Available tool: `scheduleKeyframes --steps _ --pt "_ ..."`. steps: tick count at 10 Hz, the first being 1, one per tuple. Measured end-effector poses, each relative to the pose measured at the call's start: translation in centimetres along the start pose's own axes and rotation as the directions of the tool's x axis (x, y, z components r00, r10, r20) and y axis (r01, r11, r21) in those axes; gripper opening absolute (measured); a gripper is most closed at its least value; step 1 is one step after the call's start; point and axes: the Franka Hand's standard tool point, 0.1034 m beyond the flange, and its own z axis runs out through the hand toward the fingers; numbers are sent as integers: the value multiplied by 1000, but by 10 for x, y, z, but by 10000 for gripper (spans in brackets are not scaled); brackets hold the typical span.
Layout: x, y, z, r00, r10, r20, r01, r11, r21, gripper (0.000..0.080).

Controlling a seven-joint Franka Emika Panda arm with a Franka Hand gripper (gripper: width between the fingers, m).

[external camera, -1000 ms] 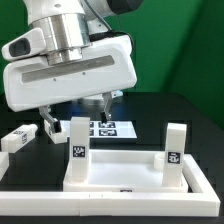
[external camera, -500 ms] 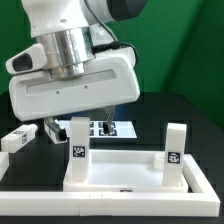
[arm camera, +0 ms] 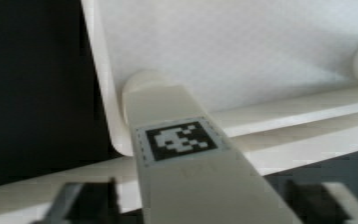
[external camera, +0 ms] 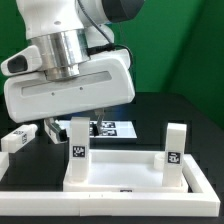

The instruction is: Assemble desk

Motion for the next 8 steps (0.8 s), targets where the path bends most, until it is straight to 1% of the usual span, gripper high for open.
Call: scheduleKeyframes --steps 1,2,4,5,6,8 --pt "0 -2 0 997 76 -1 -76 997 7 325" --pt "0 -2 0 984 176 -1 -176 984 13 292" --pt "1 -1 0 950 312 0 -312 950 20 292" --pt "5 -2 0 890 457 -14 -456 889 39 292" --pt "6 -3 1 809 588 -13 -587 809 46 292" --pt "5 -8 2 613 790 -2 -789 613 43 292"
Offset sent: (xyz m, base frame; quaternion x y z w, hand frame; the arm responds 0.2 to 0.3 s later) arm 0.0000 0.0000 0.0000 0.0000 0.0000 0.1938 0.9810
